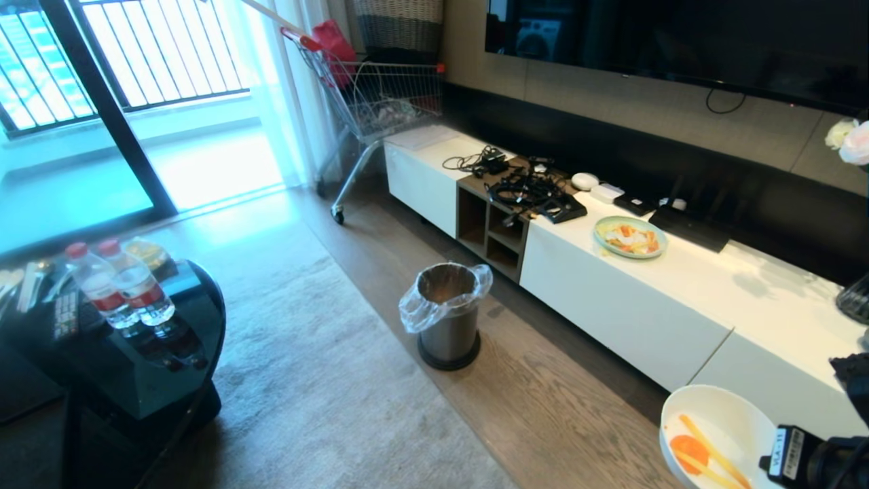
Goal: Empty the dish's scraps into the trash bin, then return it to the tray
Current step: Move the bowl over the trash can
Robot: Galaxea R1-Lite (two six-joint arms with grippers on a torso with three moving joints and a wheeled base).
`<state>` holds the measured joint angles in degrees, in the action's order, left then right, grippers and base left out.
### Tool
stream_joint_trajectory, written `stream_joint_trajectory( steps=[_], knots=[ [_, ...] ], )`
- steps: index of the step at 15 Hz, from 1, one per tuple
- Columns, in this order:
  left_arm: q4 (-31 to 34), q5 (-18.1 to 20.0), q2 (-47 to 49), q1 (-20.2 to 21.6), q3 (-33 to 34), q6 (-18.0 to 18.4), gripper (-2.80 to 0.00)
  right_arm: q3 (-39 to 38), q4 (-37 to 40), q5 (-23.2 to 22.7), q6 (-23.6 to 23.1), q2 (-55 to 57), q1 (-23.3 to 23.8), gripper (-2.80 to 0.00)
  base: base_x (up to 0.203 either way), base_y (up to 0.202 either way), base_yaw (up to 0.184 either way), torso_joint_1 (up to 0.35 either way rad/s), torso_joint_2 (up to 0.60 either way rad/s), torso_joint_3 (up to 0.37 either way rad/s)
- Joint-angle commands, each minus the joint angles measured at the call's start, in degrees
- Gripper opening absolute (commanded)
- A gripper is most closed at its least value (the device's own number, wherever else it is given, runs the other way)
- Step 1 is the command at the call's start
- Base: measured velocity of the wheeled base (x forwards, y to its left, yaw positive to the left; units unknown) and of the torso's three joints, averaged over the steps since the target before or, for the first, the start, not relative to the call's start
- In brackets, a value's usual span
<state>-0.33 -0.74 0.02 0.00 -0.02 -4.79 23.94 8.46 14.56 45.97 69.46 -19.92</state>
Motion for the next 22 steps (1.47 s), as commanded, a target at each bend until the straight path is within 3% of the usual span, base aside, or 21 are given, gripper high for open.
stream_joint_trajectory(
  steps=[1, 15, 22],
  knots=[
    [-0.02, -0.05, -0.02, 0.00, 0.02, -0.04, -2.80, -0.21, -0.02, 0.12, 0.26, 0.06, -0.21, -2.80, 0.184, 0.000, 0.000, 0.000, 0.00, 0.000],
    [-0.02, -0.05, -0.02, 0.00, 0.02, -0.04, -2.80, -0.39, 0.06, 0.03, 0.26, 0.32, -1.17, -2.80, 0.186, 0.000, 0.001, 0.003, 0.00, 0.001],
    [-0.02, -0.05, -0.02, 0.00, 0.02, -0.04, -2.80, -0.10, -0.02, 0.41, 0.09, 0.06, -1.35, -2.80, 0.016, 0.000, 0.000, 0.001, 0.00, 0.000]
  ],
)
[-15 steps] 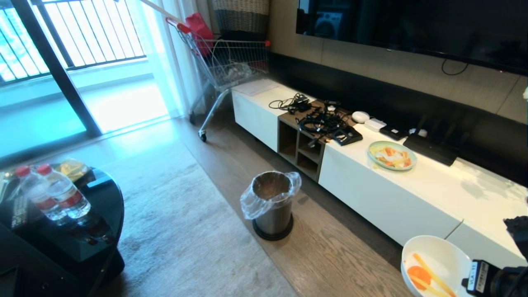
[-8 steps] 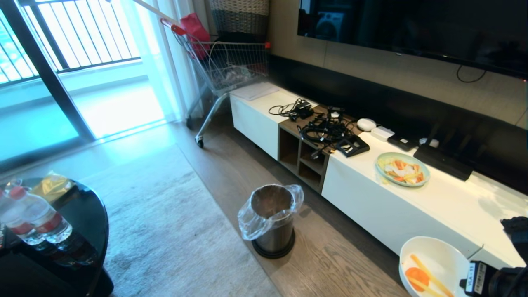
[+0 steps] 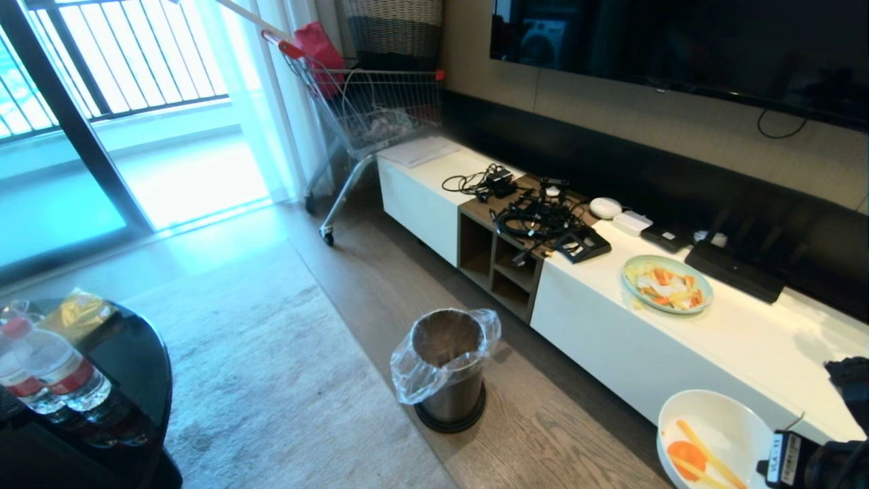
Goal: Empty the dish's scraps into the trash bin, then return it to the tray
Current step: Move the bowl over the trash can
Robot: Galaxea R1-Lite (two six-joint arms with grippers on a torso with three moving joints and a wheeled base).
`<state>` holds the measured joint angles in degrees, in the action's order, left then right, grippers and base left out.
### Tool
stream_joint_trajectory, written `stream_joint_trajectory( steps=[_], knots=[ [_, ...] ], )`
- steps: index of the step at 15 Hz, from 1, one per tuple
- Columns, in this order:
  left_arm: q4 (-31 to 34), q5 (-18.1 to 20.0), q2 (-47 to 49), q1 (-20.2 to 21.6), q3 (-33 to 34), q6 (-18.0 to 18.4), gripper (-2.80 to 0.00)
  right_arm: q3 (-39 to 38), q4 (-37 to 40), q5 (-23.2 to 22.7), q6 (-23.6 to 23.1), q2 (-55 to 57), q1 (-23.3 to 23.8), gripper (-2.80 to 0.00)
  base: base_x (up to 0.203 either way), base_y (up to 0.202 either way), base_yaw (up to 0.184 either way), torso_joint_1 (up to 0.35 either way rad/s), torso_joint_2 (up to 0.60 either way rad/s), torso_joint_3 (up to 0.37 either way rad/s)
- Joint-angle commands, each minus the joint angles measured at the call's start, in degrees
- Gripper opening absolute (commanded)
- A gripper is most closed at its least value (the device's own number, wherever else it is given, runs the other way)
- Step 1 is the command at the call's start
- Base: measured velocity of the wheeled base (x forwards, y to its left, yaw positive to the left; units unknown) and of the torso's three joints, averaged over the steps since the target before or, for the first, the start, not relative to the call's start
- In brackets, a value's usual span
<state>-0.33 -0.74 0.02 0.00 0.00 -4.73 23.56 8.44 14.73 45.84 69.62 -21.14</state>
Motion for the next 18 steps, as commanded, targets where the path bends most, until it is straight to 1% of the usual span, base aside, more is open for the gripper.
stream_joint_trajectory(
  steps=[1, 4, 7, 11, 14, 18],
  knots=[
    [-0.02, -0.05, -0.02, 0.00, 0.00, -0.02, -2.80, 0.58, 0.00, 0.35, 0.13, -0.19, -0.13, -2.80, 0.000, 0.000, 0.000, 0.000, 0.00, 0.000],
    [-0.02, -0.05, -0.02, 0.00, 0.00, -0.02, -2.80, 2.17, 0.09, 0.30, -0.04, -0.10, -0.45, -2.80, 0.000, 0.000, 0.000, 0.000, 0.00, 0.000],
    [-0.02, -0.05, -0.02, 0.00, 0.00, -0.10, -2.80, 4.16, 0.37, 0.30, -0.05, -0.26, -3.86, -2.80, 0.000, 0.000, 0.000, 0.000, 0.00, 0.000],
    [-0.02, -0.05, -0.02, 0.00, 0.00, -0.10, -2.80, 4.38, 0.09, 0.28, -0.05, -0.27, -9.13, -2.80, 0.000, 0.000, 0.000, 0.000, 0.00, 0.000],
    [-0.02, -0.05, -0.02, 0.00, 0.00, -0.10, -2.80, 4.43, 0.15, 0.21, 0.00, -1.03, -9.78, -2.80, 0.000, 0.000, 0.000, -0.001, 0.00, -0.016],
    [-0.02, -0.05, -0.02, 0.00, 0.00, -0.10, -2.80, 4.07, 0.24, 0.17, 0.04, -1.14, -9.83, -2.80, 0.000, 0.000, 0.000, 0.003, 0.00, -0.152]
  ],
)
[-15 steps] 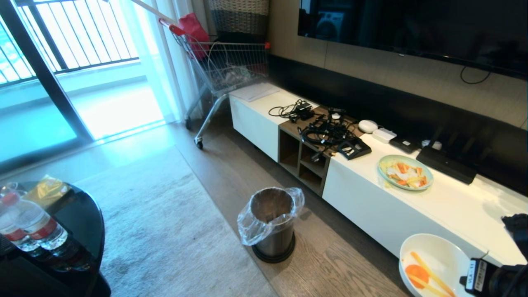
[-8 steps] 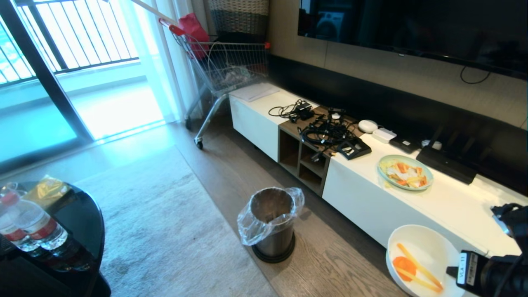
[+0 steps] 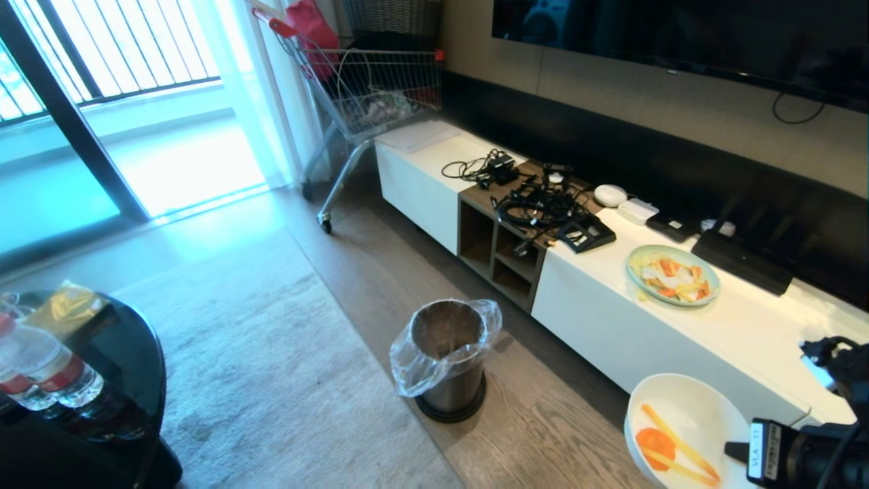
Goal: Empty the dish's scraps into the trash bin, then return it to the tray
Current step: Move the bowl over the trash can
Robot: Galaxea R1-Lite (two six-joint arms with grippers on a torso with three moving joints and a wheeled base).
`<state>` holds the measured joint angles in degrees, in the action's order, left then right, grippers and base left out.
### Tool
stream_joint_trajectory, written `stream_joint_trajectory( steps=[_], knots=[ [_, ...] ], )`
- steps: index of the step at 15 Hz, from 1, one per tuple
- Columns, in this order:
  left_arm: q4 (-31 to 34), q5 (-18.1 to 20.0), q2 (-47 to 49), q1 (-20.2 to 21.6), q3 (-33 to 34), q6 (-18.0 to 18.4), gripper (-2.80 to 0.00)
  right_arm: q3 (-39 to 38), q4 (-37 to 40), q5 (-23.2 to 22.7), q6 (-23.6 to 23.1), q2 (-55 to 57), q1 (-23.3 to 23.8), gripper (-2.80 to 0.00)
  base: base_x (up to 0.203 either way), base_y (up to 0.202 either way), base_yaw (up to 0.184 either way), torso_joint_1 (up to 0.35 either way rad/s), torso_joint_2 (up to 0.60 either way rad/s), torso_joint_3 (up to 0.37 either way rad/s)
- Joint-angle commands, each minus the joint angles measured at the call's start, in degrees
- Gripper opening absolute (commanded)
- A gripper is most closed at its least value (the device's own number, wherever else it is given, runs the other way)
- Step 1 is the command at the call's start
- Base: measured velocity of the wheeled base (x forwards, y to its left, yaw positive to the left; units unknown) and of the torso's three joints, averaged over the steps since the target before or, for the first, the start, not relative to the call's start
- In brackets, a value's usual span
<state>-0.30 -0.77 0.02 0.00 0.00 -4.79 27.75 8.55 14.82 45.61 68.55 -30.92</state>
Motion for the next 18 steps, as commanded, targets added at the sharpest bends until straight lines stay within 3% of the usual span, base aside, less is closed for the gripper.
stream_joint_trajectory(
  steps=[1, 10, 18],
  knots=[
    [-0.05, -0.02, -0.02, 0.00, 0.00, -0.05, -2.80, -0.15, 0.10, 0.17, 0.27, 0.53, -0.02, -2.80, 0.000, 0.000, 0.000, 0.002, 0.00, -0.186],
    [-0.05, -0.02, -0.02, 0.00, 0.00, -0.04, -2.80, 6.38, -3.14, 0.64, -0.12, 6.11, 0.06, -2.80, 0.000, 0.000, 0.000, 0.002, 0.00, -0.196],
    [-0.05, -0.02, -0.02, 0.00, 0.00, -0.13, -2.80, 6.61, -7.79, 0.73, -6.93, 8.16, 3.20, -2.80, 0.000, 0.000, 0.000, 0.002, 0.00, -0.196]
  ],
)
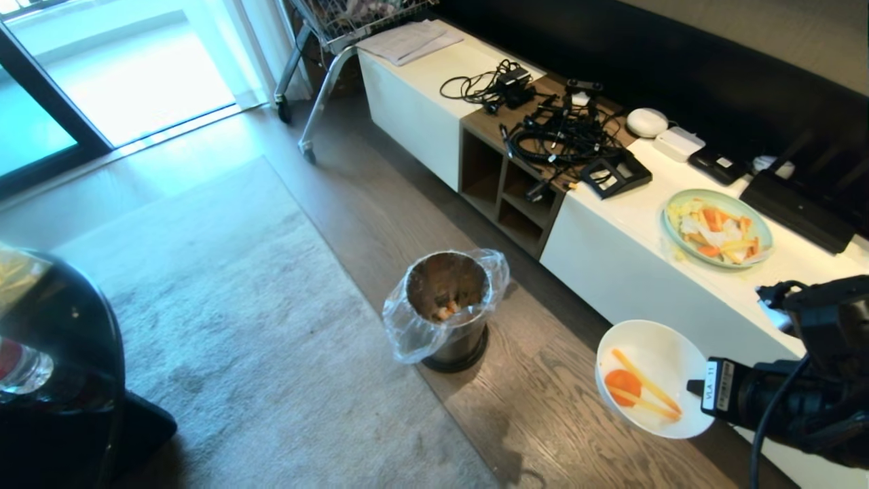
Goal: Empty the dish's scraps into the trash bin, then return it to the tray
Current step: Move the bowl over the trash can
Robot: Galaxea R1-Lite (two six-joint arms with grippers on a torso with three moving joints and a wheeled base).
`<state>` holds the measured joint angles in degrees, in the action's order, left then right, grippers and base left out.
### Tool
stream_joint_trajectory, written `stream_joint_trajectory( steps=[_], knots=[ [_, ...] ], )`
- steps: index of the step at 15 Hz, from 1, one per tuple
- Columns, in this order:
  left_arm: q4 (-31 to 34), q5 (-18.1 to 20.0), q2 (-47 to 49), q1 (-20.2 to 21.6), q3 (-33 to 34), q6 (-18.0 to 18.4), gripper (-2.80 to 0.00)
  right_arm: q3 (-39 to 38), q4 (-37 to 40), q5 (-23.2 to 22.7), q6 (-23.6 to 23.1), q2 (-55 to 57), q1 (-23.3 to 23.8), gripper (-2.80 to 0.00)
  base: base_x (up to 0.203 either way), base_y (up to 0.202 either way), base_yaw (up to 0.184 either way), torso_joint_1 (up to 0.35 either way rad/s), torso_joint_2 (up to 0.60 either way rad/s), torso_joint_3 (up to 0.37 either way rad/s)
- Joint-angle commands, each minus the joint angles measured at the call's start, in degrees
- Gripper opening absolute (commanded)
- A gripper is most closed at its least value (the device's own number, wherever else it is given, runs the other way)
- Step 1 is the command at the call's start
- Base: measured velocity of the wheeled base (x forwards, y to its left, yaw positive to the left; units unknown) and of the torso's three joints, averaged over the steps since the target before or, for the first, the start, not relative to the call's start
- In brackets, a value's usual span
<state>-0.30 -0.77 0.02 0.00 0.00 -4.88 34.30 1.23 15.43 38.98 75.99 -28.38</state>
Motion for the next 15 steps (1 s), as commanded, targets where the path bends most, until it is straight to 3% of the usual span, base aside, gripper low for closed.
stream_joint_trajectory(
  steps=[1, 9, 15],
  knots=[
    [-0.05, -0.02, -0.02, 0.00, 0.00, -0.05, -2.80, 0.06, -1.85, 0.04, -0.93, 0.78, 0.78, -2.80, 0.000, 0.000, 0.000, -0.001, 0.00, -0.186],
    [-0.05, -0.02, -0.02, 0.00, 0.00, -0.05, -2.80, 1.19, -4.02, 0.12, -3.98, 1.24, 0.93, -2.80, 0.000, 0.000, 0.000, 0.002, 0.00, -0.194],
    [-0.05, -0.02, -0.02, 0.00, 0.00, -0.05, -2.80, 1.28, -10.36, -0.05, -9.33, 2.67, 3.75, -2.80, 0.000, 0.000, 0.000, 0.001, 0.00, -0.198]
  ],
)
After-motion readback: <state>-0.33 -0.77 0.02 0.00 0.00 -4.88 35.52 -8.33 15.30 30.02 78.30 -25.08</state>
